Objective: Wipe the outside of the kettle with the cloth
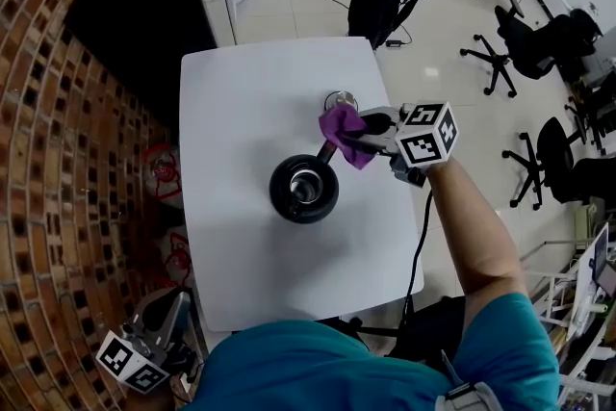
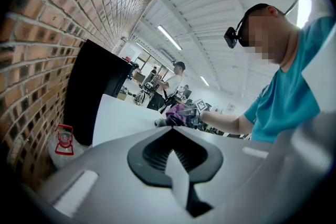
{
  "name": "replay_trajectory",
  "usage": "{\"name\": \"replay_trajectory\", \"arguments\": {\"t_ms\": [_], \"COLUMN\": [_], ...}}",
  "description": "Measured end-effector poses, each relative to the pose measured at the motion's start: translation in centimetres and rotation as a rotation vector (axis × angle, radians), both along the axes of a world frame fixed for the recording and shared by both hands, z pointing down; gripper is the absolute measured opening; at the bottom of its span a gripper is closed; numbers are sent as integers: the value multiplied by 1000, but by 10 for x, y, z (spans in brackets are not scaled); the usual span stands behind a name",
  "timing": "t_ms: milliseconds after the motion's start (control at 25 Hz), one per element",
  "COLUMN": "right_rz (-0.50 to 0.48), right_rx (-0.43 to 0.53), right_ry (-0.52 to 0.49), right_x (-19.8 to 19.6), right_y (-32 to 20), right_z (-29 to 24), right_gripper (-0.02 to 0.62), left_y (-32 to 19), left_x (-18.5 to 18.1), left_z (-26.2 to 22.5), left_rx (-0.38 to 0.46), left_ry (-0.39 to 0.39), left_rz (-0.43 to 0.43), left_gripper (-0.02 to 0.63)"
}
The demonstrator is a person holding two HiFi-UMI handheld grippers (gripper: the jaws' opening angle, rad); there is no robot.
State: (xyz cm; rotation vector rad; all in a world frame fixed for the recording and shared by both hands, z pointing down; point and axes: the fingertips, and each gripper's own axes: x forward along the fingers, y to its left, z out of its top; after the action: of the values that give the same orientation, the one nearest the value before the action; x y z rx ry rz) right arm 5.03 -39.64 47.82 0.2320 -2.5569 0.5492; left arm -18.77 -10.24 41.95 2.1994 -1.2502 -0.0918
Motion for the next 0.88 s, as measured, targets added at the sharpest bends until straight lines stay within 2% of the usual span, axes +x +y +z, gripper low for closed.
{"name": "replay_trajectory", "arguments": {"t_ms": [200, 520, 600, 720, 800, 880], "right_rz": [63, 153, 165, 171, 148, 87], "right_rx": [-54, -138, -136, -27, 121, 274], "right_ry": [-118, -130, -81, 28, 67, 79], "right_x": [8, 19, 22, 38, 45, 35], "right_y": [-9, -7, 0, 13, 26, 42], "right_z": [13, 78, 91, 82, 40, -10], "right_gripper": [94, 94, 94, 94, 94, 94], "left_y": [0, -5, -6, -7, -7, -8], "left_x": [5, 10, 12, 13, 13, 9], "left_z": [3, 3, 4, 1, -3, -7], "left_rx": [-9, -19, -23, -13, 5, 19], "left_ry": [-6, -14, -9, 1, 9, 21], "left_rz": [7, 21, 21, 23, 24, 19], "left_gripper": [2, 2, 2, 2, 2, 2]}}
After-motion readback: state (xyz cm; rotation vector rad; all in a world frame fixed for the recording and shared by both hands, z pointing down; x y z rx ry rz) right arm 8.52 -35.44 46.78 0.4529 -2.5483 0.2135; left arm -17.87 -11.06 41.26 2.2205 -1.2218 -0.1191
